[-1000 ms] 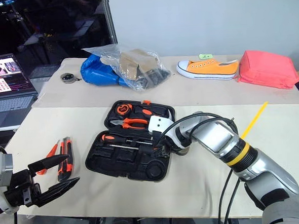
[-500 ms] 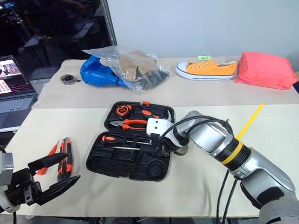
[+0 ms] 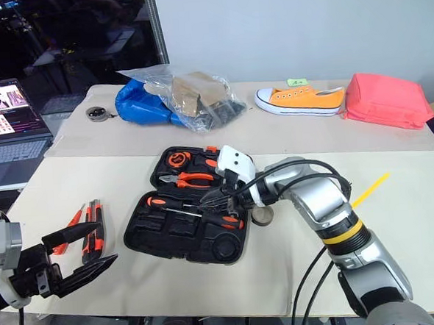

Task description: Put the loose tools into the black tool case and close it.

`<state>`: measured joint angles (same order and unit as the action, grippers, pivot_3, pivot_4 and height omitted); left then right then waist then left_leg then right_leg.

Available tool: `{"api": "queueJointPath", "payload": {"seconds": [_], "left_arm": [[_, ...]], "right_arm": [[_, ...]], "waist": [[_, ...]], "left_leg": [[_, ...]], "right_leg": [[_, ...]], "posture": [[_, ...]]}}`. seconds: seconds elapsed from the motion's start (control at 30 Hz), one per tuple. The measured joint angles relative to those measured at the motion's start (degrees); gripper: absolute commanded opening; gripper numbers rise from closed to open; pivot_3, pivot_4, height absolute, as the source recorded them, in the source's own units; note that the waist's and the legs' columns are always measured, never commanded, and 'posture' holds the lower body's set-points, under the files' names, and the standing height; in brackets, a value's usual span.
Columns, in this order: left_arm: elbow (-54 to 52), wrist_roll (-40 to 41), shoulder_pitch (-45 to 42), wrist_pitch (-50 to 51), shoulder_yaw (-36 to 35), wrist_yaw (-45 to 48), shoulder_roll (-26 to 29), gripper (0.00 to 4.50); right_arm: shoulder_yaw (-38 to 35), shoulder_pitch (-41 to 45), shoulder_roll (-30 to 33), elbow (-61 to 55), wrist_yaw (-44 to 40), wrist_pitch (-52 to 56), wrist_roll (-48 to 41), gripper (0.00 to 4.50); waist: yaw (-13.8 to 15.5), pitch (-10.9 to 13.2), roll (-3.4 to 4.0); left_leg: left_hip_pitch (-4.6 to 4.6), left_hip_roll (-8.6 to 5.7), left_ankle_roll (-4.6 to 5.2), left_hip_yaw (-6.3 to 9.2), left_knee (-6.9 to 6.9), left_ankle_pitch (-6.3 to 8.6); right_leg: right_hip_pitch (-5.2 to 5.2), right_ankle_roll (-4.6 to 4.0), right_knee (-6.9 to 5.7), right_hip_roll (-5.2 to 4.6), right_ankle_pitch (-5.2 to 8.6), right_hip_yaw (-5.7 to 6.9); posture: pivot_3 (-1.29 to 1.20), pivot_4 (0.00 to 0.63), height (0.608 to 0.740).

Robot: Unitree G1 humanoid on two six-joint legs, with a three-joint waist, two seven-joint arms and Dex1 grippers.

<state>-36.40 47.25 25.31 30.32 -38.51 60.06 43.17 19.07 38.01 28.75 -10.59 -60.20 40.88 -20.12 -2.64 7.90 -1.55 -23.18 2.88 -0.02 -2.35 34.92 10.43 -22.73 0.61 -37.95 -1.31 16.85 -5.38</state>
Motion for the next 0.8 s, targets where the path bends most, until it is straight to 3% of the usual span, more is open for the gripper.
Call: {"api": "queueJointPath", "payload": {"seconds": [0.23,0.53,0.7,0.8], "left_arm": [[0.0,-0.1,1.1,-0.4,0.5,-0.9,-0.8,4.5],[-0.5,0.1,3.4,-0.4,0.4,-2.1,-1.9,4.5],[-0.5,1.1,3.4,0.0,-1.0,-9.0,-5.6,4.5],[-0.2,-1.0,0.4,1.7,-1.0,-19.5,-8.5,4.5]], "right_arm": [[5.6,-7.2,-3.0,6.1,5.6,-14.9,10.8,0.03],[9.9,-6.4,-3.6,11.5,5.6,-23.3,16.8,0.03],[3.5,-11.4,-7.9,11.2,4.7,-23.2,9.9,0.03],[-0.5,-13.4,-10.4,7.5,0.4,-21.3,-0.1,0.03]], "waist": [[-0.1,0.0,0.0],[-0.4,-0.1,-0.17],[-0.1,-0.2,-0.26],[-0.1,-0.1,-0.2]], "left_leg": [[0.06,-0.01,-0.01,-0.05,0.0,-0.01],[1.05,0.06,-0.02,-0.14,-0.06,0.0],[0.91,0.09,-0.02,-0.17,-0.07,-0.01],[0.71,0.14,-0.01,-0.11,-0.06,-0.01]], "right_leg": [[0.01,0.0,-0.02,0.01,0.0,-0.02],[0.67,-0.28,0.02,-0.11,0.4,-0.07],[0.71,0.07,-0.05,-0.1,0.37,-0.11],[0.56,0.19,-0.09,0.02,0.21,-0.12]], "posture": [[0.0,0.15,0.74],[0.0,0.15,0.74],[0.0,0.15,0.74],[0.0,0.15,0.74]]}}
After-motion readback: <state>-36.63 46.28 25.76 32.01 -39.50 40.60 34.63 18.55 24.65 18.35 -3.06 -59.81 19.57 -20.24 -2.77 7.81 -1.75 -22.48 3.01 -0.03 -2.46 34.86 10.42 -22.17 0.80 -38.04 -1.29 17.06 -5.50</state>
